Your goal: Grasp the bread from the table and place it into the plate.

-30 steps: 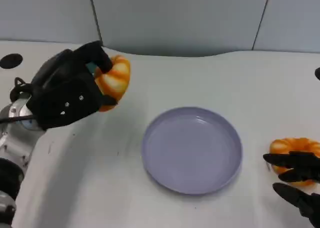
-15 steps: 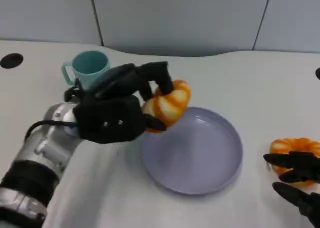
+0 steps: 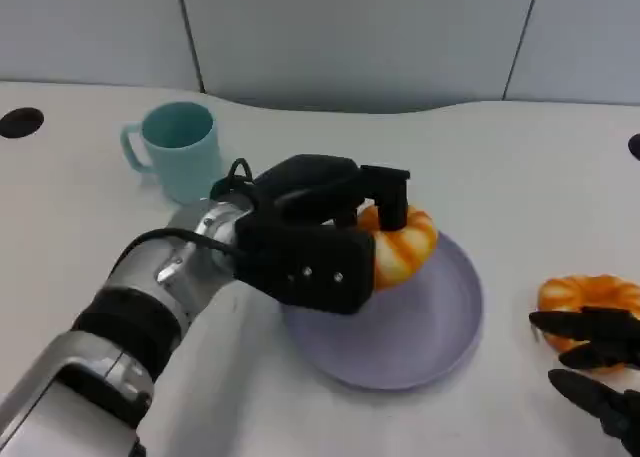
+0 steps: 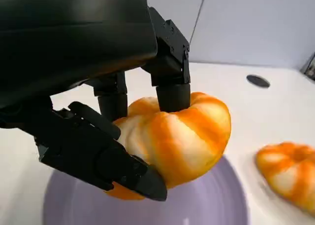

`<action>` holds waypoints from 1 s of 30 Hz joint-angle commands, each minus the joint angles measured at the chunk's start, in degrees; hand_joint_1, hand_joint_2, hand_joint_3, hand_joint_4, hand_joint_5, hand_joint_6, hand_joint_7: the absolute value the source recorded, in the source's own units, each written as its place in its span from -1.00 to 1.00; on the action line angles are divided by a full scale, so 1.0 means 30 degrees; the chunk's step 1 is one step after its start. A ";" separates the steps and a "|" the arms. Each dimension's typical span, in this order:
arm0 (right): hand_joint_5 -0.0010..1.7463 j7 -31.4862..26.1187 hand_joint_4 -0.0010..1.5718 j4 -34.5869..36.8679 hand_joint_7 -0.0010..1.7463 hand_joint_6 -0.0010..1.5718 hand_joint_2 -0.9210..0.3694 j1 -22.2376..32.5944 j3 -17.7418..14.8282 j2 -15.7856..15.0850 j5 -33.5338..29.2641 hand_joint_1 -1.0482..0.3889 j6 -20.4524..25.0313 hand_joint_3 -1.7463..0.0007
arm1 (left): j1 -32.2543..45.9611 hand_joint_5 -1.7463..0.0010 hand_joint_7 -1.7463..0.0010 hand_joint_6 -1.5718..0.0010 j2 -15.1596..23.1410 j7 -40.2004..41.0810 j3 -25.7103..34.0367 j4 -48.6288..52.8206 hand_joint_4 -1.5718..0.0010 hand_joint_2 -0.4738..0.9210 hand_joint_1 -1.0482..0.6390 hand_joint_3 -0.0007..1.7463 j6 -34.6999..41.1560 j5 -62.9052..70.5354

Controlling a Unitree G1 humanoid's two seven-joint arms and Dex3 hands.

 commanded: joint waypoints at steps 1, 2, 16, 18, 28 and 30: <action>-0.23 0.0004 -0.14 0.0048 -0.99 0.06 -1.00 0.0156 -0.0320 -0.0279 0.0242 0.13 -0.0177 0.65 | -0.0903 -1.00 -1.00 0.27 0.0417 0.1302 -0.1094 0.0838 0.00 0.95 0.15 -0.90 -0.0685 0.1688; -0.23 -0.0010 -0.13 0.0041 -0.99 0.06 -1.00 0.0166 -0.0316 -0.0278 0.0216 0.13 -0.0183 0.65 | -0.1035 -1.00 -1.00 0.29 0.0443 0.1483 -0.1275 0.1009 0.03 0.94 0.14 -0.90 -0.0771 0.1962; -0.24 -0.0066 -0.14 0.0153 -0.99 0.06 -1.00 0.0282 -0.0362 -0.0267 0.0270 0.14 -0.0164 0.67 | -0.2671 0.33 0.88 0.25 0.1255 0.2536 -0.3947 0.1698 0.61 0.82 -0.44 -1.00 -0.1782 0.5278; -0.24 -0.0114 -0.14 0.0157 -0.99 0.06 -1.00 0.0268 -0.0353 -0.0274 0.0193 0.14 -0.0162 0.67 | -0.2762 0.51 0.98 0.43 0.1299 0.2088 -0.3877 0.1698 0.72 0.82 -0.54 -1.00 -0.2124 0.5094; -0.22 -0.0123 -0.12 0.0330 -0.99 0.06 -1.00 0.0191 -0.0338 -0.0272 0.0209 0.13 -0.0334 0.67 | -0.2932 0.75 1.00 0.72 0.1693 -0.0364 -0.3231 0.0919 0.97 0.87 -0.72 -0.99 -0.2971 0.3891; -0.21 -0.0145 -0.11 0.0384 -0.99 0.07 -1.00 0.0183 -0.0344 -0.0254 0.0248 0.14 -0.0452 0.68 | -0.2889 0.76 1.00 0.73 0.1792 -0.0533 -0.3137 0.0693 0.99 0.87 -0.73 -0.99 -0.3018 0.3774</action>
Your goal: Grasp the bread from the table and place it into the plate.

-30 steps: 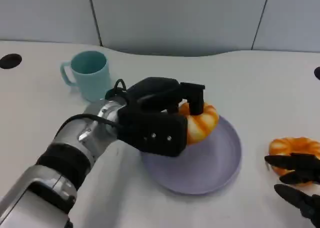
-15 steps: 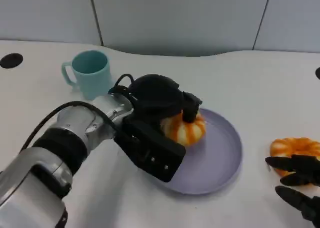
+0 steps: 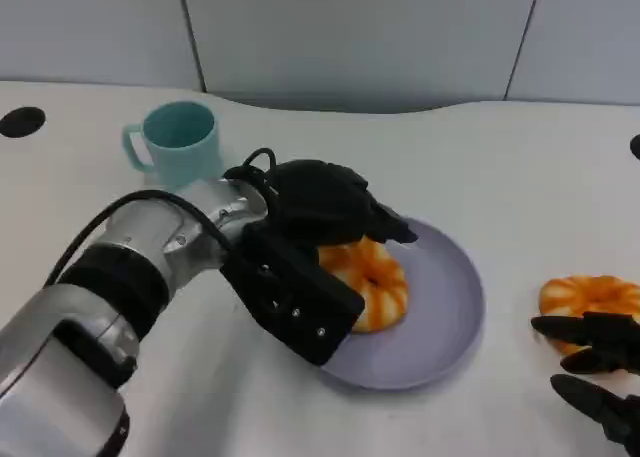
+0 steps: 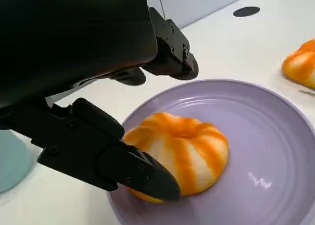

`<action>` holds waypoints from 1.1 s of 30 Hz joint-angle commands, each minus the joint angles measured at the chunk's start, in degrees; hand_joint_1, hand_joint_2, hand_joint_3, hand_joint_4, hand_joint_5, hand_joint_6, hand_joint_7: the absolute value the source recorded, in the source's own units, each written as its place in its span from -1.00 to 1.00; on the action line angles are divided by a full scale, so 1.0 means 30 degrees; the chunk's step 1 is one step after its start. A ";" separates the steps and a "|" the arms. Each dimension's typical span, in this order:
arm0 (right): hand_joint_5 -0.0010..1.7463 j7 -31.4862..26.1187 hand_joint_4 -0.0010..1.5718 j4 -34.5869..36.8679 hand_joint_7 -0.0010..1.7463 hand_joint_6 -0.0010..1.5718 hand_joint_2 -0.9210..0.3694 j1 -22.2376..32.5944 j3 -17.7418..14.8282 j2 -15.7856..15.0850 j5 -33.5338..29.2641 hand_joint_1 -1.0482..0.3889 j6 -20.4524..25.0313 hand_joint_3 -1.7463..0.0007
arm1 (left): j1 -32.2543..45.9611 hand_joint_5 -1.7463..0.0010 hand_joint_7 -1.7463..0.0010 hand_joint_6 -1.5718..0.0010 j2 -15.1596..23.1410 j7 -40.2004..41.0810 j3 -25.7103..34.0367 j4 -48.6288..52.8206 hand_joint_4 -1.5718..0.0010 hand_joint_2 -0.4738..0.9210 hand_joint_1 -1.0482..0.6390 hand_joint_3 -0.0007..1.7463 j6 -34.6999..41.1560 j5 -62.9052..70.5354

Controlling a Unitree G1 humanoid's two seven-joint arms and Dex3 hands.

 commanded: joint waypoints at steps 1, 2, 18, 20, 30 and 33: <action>-0.21 -0.0098 -0.11 0.0176 -0.99 0.07 -1.00 -0.0009 -0.0279 -0.0242 0.0175 0.15 -0.0285 0.68 | -0.0440 0.76 1.00 0.73 0.0650 -0.0646 0.0662 -0.0855 0.99 0.87 -0.73 -0.99 -0.0372 -0.0790; -0.22 -0.0119 -0.12 0.0199 -0.99 0.07 -1.00 -0.0012 -0.0265 -0.0228 0.0169 0.14 -0.0349 0.68 | -0.0292 0.76 0.99 0.72 0.0893 -0.0818 0.0977 -0.1170 0.99 0.87 -0.73 -0.99 -0.0484 -0.1157; -0.20 -0.0053 -0.11 -0.0038 -0.99 0.07 -1.00 0.0051 -0.0237 -0.0163 0.0149 0.14 0.0142 0.68 | 0.6989 0.71 0.99 0.66 0.3629 -0.8036 0.8670 -0.5140 0.98 0.90 -0.55 -0.99 0.0304 -1.4584; -0.19 -0.0066 -0.09 -0.0037 -0.99 0.08 -1.00 0.0087 -0.0253 -0.0176 0.0179 0.14 0.0037 0.68 | 0.8434 0.66 0.97 0.61 0.3887 -0.7615 0.9484 -0.6385 0.93 0.92 -0.49 -0.99 0.1200 -1.4956; -0.16 0.0085 -0.11 -0.0057 -0.99 0.08 -1.00 0.0045 -0.0279 -0.0255 0.0362 0.14 0.0100 0.67 | 1.4928 -0.33 0.78 0.19 0.2091 -0.2749 1.2531 -1.2422 0.66 1.00 -0.38 -0.93 0.8319 -1.5157; -0.16 0.0180 -0.13 -0.0231 -0.99 0.07 -1.00 0.0081 -0.0269 -0.0327 0.0302 0.13 0.0278 0.66 | 1.5686 -0.59 0.05 0.29 0.1559 -0.2749 1.3201 -1.2349 0.48 1.00 -0.31 -0.91 0.9682 -1.5991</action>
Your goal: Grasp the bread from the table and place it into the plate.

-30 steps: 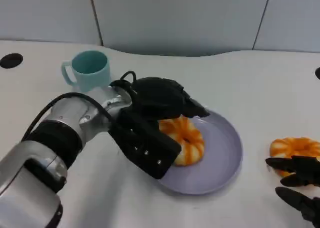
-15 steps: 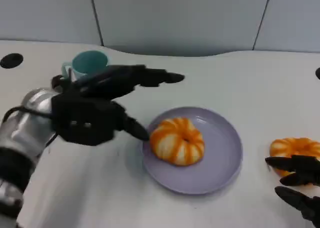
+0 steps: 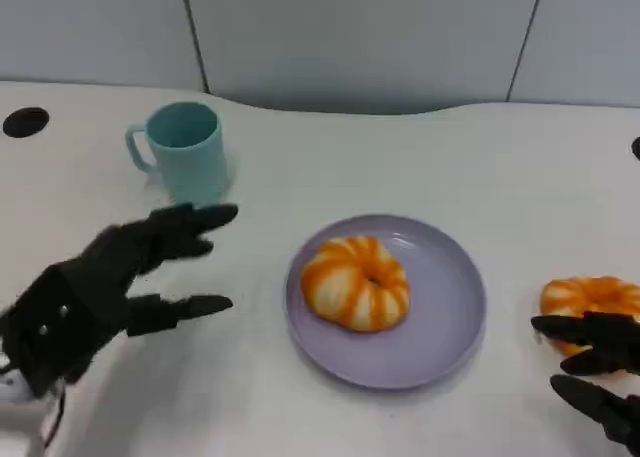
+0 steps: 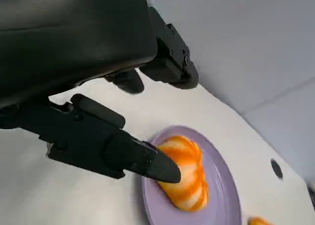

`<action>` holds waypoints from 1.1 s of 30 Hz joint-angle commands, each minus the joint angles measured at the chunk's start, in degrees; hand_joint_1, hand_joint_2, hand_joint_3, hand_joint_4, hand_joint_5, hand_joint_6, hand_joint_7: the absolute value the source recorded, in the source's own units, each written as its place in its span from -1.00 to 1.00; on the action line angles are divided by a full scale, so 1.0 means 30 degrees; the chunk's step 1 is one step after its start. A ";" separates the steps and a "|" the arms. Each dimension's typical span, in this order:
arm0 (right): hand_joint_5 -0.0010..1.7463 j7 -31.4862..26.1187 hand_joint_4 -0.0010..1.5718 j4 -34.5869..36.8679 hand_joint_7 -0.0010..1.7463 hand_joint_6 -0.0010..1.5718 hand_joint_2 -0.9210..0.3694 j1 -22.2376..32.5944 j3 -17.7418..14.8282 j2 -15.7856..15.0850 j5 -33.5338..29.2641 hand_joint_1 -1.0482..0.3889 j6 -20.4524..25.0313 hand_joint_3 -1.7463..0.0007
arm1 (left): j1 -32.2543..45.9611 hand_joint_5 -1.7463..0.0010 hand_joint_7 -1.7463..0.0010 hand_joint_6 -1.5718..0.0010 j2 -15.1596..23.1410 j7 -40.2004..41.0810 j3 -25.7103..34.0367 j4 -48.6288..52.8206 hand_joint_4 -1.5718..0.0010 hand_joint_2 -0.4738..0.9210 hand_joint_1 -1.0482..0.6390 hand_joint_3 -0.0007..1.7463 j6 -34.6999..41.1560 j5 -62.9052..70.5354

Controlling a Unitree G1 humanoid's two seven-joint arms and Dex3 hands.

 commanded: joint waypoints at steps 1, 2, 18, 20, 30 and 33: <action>-0.15 0.0160 -0.14 -0.0302 -0.99 0.07 -1.00 0.0099 -0.0259 -0.0333 0.0077 0.12 0.0389 0.66 | 0.1014 -0.68 -0.24 0.38 -0.0489 0.0211 0.1096 -0.0179 0.44 1.00 -0.29 -0.90 0.1944 -0.1316; -0.15 0.0196 -0.15 -0.0348 -0.99 0.07 -1.00 0.0109 -0.0262 -0.0358 0.0074 0.12 0.0456 0.66 | 0.1126 -0.78 -0.49 0.44 -0.0505 0.0129 0.1205 -0.0141 0.41 1.00 -0.30 -0.91 0.2433 -0.1451; -0.12 0.0515 -0.18 0.0236 -1.00 0.06 -1.00 0.0264 -0.0694 -0.0835 0.0534 0.15 -0.0519 0.65 | 0.2020 -1.00 -1.00 0.42 0.0337 -0.1377 0.0361 -0.2140 0.21 1.00 -0.16 -0.86 0.7768 -0.0910; -0.14 0.0611 -0.21 0.0285 -1.00 0.06 -1.00 0.0253 -0.0750 -0.0889 0.0629 0.15 -0.0561 0.65 | 0.2021 -1.00 -1.00 0.42 0.0386 -0.1395 0.0196 -0.2079 0.21 1.00 -0.17 -0.86 0.7479 -0.0752; -0.16 0.0589 -0.22 0.0435 -1.00 0.06 -1.00 0.0115 -0.0773 -0.0997 0.0275 0.14 -0.0434 0.64 | 0.1744 -1.00 -1.00 0.43 0.0527 -0.1113 -0.0396 -0.1757 0.20 1.00 -0.21 -0.88 0.7331 -0.0036; -0.16 0.0520 -0.20 0.0498 -1.00 0.06 -1.00 0.0115 -0.0775 -0.0957 0.0249 0.14 -0.0517 0.65 | 0.1721 -1.00 -1.00 0.43 0.0532 -0.1103 -0.0418 -0.1701 0.21 1.00 -0.20 -0.88 0.7297 0.0048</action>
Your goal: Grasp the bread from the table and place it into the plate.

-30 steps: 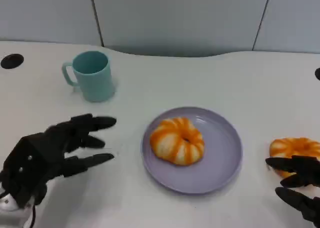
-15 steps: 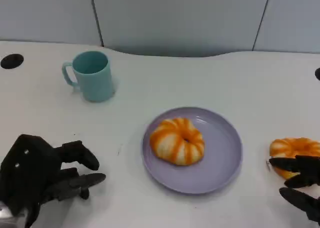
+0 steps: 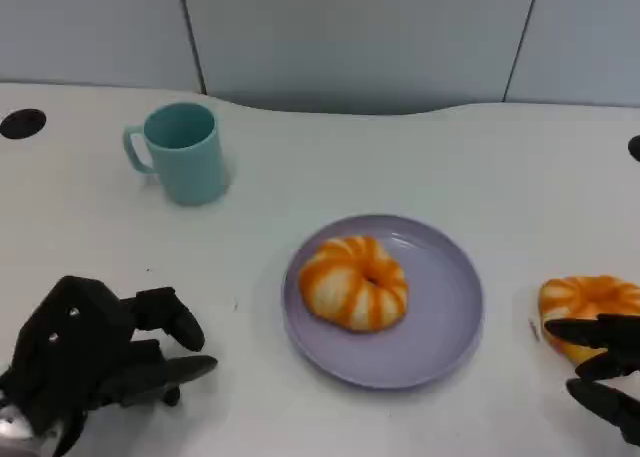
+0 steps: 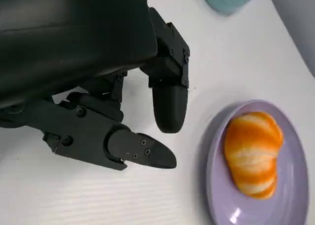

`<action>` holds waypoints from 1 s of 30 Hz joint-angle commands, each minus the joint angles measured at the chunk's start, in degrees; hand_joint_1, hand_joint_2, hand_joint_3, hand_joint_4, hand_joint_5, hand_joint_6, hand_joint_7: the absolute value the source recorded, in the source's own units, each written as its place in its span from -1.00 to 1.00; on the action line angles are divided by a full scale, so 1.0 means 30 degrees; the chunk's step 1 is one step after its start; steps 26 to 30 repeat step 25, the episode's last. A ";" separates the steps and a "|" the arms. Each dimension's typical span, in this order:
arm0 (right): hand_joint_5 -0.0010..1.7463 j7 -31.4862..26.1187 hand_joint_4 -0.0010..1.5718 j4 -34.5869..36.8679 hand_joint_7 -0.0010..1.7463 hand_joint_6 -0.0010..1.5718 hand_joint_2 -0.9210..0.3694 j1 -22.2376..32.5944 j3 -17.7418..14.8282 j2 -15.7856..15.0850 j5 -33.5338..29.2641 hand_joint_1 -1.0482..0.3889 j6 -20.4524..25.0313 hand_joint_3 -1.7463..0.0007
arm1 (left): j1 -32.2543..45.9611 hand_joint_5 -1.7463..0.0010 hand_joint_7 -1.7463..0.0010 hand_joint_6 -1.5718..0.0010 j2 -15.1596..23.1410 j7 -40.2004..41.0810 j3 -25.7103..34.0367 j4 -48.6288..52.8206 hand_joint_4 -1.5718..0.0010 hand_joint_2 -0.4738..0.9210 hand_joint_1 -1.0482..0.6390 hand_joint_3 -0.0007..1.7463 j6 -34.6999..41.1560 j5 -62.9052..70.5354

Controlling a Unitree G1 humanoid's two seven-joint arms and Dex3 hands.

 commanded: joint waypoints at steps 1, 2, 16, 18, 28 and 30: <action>-0.15 -0.0142 -0.19 0.0193 -0.99 0.06 -1.00 0.0003 -0.0200 -0.0287 -0.0070 0.13 -0.0095 0.65 | -0.0163 -1.00 -1.00 0.44 0.0346 -0.0102 -0.0048 0.0309 0.21 1.00 -0.21 -0.88 -0.0169 0.0279; -0.15 -0.0165 -0.18 0.0251 -0.99 0.06 -1.00 0.0005 -0.0202 -0.0284 -0.0065 0.14 -0.0181 0.65 | -0.0163 -1.00 -1.00 0.44 0.0350 -0.0086 -0.0067 0.0369 0.21 1.00 -0.22 -0.88 -0.0239 0.0313; -0.14 -0.0176 -0.17 0.0644 -0.98 0.09 -1.00 -0.0059 -0.0282 -0.0311 0.0022 0.11 -0.0492 0.68 | -0.0253 -1.00 -1.00 0.46 0.0169 0.0040 -0.0200 0.0602 0.21 1.00 -0.22 -0.86 -0.0270 0.0641; -0.14 -0.0138 -0.18 0.0686 -0.98 0.09 -1.00 -0.0070 -0.0296 -0.0316 0.0110 0.12 -0.0613 0.68 | -0.0272 -1.00 -1.00 0.47 0.0181 -0.0116 -0.0163 0.0573 0.22 1.00 -0.21 -0.86 -0.0178 0.0519; -0.12 -0.0156 -0.15 0.0909 -0.98 0.10 -1.00 -0.0211 -0.0292 -0.0279 0.0182 0.14 -0.0798 0.69 | -0.0353 -1.00 -1.00 0.48 0.0235 -0.0201 -0.0179 0.0872 0.23 1.00 -0.22 -0.85 -0.0589 0.0524; -0.12 -0.0156 -0.15 0.0909 -0.98 0.10 -1.00 -0.0211 -0.0292 -0.0279 0.0182 0.14 -0.0798 0.69 | -0.0353 -1.00 -1.00 0.48 0.0235 -0.0201 -0.0179 0.0872 0.23 1.00 -0.22 -0.85 -0.0589 0.0524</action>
